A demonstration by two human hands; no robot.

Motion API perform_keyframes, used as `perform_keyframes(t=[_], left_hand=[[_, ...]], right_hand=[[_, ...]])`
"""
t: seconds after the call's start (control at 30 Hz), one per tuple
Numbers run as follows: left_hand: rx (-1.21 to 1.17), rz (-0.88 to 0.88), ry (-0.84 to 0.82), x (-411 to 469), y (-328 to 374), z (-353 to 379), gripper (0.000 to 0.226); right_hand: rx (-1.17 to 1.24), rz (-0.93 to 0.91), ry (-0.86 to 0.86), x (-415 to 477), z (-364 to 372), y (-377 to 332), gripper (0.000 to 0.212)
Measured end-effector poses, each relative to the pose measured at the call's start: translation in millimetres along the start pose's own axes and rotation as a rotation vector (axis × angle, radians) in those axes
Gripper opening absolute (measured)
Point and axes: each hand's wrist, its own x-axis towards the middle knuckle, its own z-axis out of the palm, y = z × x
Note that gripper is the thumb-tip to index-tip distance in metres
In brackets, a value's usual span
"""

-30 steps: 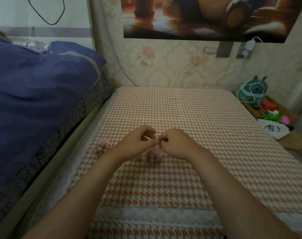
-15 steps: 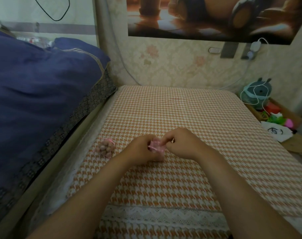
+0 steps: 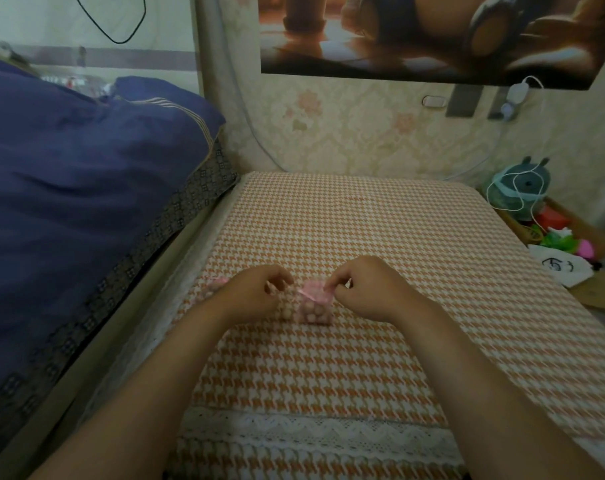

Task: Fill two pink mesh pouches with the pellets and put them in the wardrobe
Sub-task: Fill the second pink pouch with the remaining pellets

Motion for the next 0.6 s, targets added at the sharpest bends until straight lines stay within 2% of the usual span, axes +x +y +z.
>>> perform_keyframes(t=[0.13, 0.33, 0.4, 0.47, 0.53, 0.6], left_hand=[[0.106, 0.031, -0.096, -5, -7, 3, 0.025], [0.204, 0.102, -0.081, 4, -13, 20, 0.009], [0.138, 0.055, 0.013, 7, -12, 19, 0.015], [-0.045, 0.015, 0.203, 8, -3, 15, 0.018], [-0.266, 0.050, 0.371, 9, 10, 12, 0.018], [-0.374, 0.125, 0.403, 9, 22, 10, 0.015]], right_hand=[[-0.016, -0.010, 0.003, 1, 1, -1, 0.025], [-0.025, -0.016, 0.007, 0, 2, 0, 0.023], [-0.022, -0.015, 0.005, 1, 2, 0, 0.023], [-0.020, -0.014, 0.008, 1, 3, 0, 0.023], [-0.018, -0.012, 0.010, 1, 3, 0, 0.023], [-0.019, -0.013, 0.011, 1, 3, 0, 0.023]])
